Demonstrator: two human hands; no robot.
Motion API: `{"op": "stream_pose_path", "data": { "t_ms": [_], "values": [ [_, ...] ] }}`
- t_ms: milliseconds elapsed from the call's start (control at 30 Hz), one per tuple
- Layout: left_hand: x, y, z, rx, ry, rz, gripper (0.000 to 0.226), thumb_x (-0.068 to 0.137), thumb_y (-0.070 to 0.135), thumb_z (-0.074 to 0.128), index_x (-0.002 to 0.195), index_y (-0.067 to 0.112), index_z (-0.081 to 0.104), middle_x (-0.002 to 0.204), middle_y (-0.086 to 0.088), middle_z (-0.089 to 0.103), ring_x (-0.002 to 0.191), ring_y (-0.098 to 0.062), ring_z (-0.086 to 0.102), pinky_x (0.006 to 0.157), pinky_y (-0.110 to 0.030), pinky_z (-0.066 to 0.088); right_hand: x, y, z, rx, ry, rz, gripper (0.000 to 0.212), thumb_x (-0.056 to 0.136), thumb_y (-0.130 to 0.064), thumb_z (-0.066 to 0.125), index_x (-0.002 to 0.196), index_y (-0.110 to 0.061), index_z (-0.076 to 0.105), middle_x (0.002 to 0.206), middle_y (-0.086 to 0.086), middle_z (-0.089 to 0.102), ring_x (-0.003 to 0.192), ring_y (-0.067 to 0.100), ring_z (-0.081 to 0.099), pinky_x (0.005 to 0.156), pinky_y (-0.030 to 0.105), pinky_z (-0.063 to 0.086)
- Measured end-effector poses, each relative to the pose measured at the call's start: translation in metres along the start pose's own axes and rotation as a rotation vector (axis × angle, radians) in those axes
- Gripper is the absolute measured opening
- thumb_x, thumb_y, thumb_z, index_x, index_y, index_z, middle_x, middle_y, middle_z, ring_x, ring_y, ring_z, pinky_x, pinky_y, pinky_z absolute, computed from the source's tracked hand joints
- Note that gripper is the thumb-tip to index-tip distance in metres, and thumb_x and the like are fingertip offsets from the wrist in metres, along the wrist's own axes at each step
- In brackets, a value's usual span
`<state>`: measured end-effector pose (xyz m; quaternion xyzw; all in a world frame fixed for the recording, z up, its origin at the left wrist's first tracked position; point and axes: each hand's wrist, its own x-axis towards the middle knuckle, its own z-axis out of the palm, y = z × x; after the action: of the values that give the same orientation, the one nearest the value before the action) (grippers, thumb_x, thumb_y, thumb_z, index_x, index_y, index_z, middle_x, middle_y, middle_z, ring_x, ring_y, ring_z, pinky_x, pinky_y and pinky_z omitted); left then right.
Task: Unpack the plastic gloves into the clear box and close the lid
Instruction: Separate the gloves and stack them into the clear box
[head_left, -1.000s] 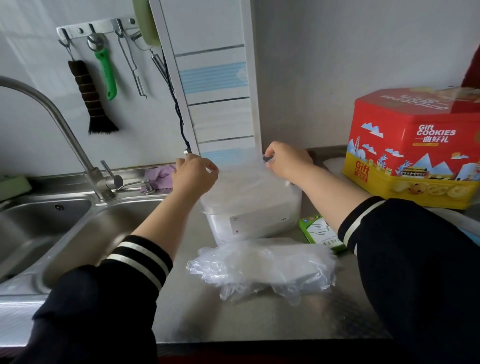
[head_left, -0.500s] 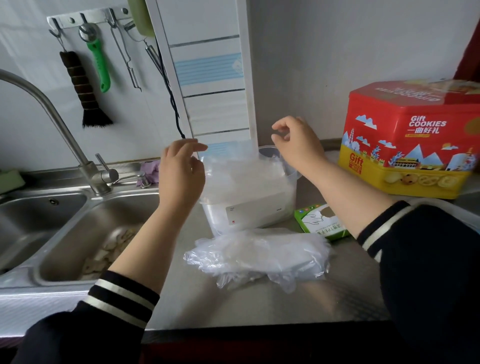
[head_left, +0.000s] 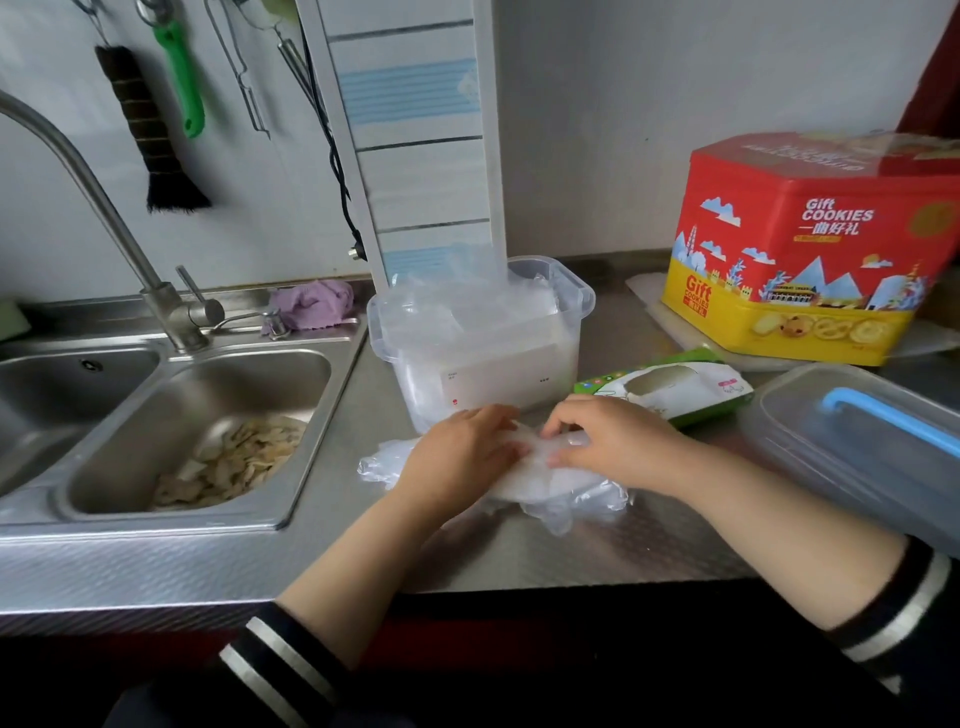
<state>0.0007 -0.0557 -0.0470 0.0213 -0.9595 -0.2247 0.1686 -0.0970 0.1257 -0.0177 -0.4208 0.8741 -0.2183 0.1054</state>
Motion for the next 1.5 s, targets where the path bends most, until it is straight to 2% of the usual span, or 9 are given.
{"op": "stream_pose_path", "data": {
  "t_ms": [200, 367, 500, 667, 767, 1001, 1101, 1234, 1501],
  "values": [
    [0.002, 0.002, -0.012, -0.152, 0.140, 0.005, 0.036, 0.090, 0.048, 0.056, 0.107, 0.020, 0.069, 0.102, 0.007, 0.066, 0.095, -0.009, 0.057, 0.083, -0.022, 0.043, 0.002, -0.006, -0.006, 0.209, 0.267, -0.136, 0.003, 0.085, -0.025, 0.071, 0.085, -0.023, 0.073, 0.091, -0.010, 0.064, 0.088, 0.007, 0.059, 0.085, 0.035, 0.049],
    [0.016, 0.007, -0.042, -0.292, -0.127, -0.128, 0.079, 0.088, 0.075, 0.016, 0.128, 0.022, 0.059, 0.126, 0.003, 0.062, 0.119, -0.013, 0.052, 0.101, -0.028, 0.038, 0.002, -0.024, -0.031, 0.393, 0.357, -0.234, 0.008, 0.082, -0.017, 0.073, 0.089, -0.019, 0.075, 0.099, -0.012, 0.063, 0.095, -0.005, 0.057, 0.086, 0.008, 0.040],
    [0.030, 0.007, -0.050, -0.635, -0.284, -0.206, 0.091, 0.080, 0.081, 0.019, 0.129, 0.017, 0.061, 0.133, 0.003, 0.059, 0.128, -0.012, 0.050, 0.113, -0.033, 0.031, -0.001, -0.029, -0.044, 0.389, 0.470, -0.337, 0.010, 0.082, -0.014, 0.071, 0.091, -0.018, 0.074, 0.105, -0.006, 0.060, 0.099, -0.004, 0.054, 0.087, 0.006, 0.040],
    [0.039, 0.022, -0.058, -1.062, -0.401, -0.114, 0.053, 0.095, 0.047, 0.038, 0.132, 0.011, 0.052, 0.134, -0.008, 0.057, 0.127, -0.019, 0.052, 0.109, -0.032, 0.038, -0.005, -0.021, -0.048, 0.285, 0.541, -0.457, 0.013, 0.083, -0.009, 0.070, 0.095, -0.013, 0.075, 0.107, -0.003, 0.056, 0.101, 0.004, 0.054, 0.088, 0.028, 0.049],
    [0.045, 0.030, -0.062, -1.212, -0.401, -0.131, 0.044, 0.092, 0.011, 0.057, 0.135, 0.010, 0.046, 0.106, -0.008, 0.066, 0.095, -0.017, 0.064, 0.085, -0.024, 0.050, -0.009, -0.016, -0.050, 0.323, 0.488, -0.437, 0.012, 0.083, -0.013, 0.070, 0.094, -0.016, 0.075, 0.112, -0.003, 0.055, 0.103, 0.009, 0.057, 0.089, 0.034, 0.050],
    [0.049, 0.047, -0.078, -0.879, -0.238, 0.008, 0.058, 0.086, -0.001, 0.066, 0.134, 0.024, 0.046, 0.082, 0.002, 0.061, 0.067, -0.012, 0.050, 0.056, -0.020, 0.042, -0.008, -0.025, -0.084, 0.670, 0.084, 0.003, 0.096, 0.062, -0.080, 0.053, 0.142, -0.028, 0.040, 0.137, -0.009, 0.053, 0.116, 0.003, 0.055, 0.099, 0.030, 0.045],
    [0.054, 0.053, -0.086, -0.691, -0.194, 0.061, 0.064, 0.084, 0.004, 0.070, 0.136, 0.029, 0.043, 0.079, 0.007, 0.064, 0.057, -0.009, 0.045, 0.058, -0.015, 0.042, 0.001, -0.042, -0.090, 0.449, -0.005, 0.012, 0.069, 0.072, -0.059, 0.066, 0.132, -0.029, 0.052, 0.118, -0.008, 0.064, 0.111, 0.009, 0.058, 0.091, 0.026, 0.047],
    [0.061, 0.043, -0.099, -0.493, -0.094, 0.000, 0.070, 0.080, 0.013, 0.077, 0.136, 0.035, 0.041, 0.078, 0.005, 0.067, 0.056, -0.006, 0.045, 0.061, -0.013, 0.042, 0.023, -0.053, -0.091, 0.540, 0.155, -0.041, 0.013, 0.085, -0.026, 0.070, 0.096, -0.019, 0.071, 0.074, -0.002, 0.073, 0.069, 0.006, 0.069, 0.073, 0.020, 0.053],
    [0.106, -0.022, -0.141, -0.367, 0.173, -0.273, 0.050, 0.079, 0.016, 0.077, 0.122, 0.026, 0.053, 0.086, -0.007, 0.072, 0.068, -0.015, 0.057, 0.077, -0.030, 0.049, 0.099, -0.043, -0.103, 0.431, 0.425, 0.116, 0.026, 0.092, -0.032, 0.061, 0.075, -0.015, 0.069, 0.077, 0.001, 0.071, 0.071, 0.017, 0.062, 0.073, 0.031, 0.047]
  ]
}}
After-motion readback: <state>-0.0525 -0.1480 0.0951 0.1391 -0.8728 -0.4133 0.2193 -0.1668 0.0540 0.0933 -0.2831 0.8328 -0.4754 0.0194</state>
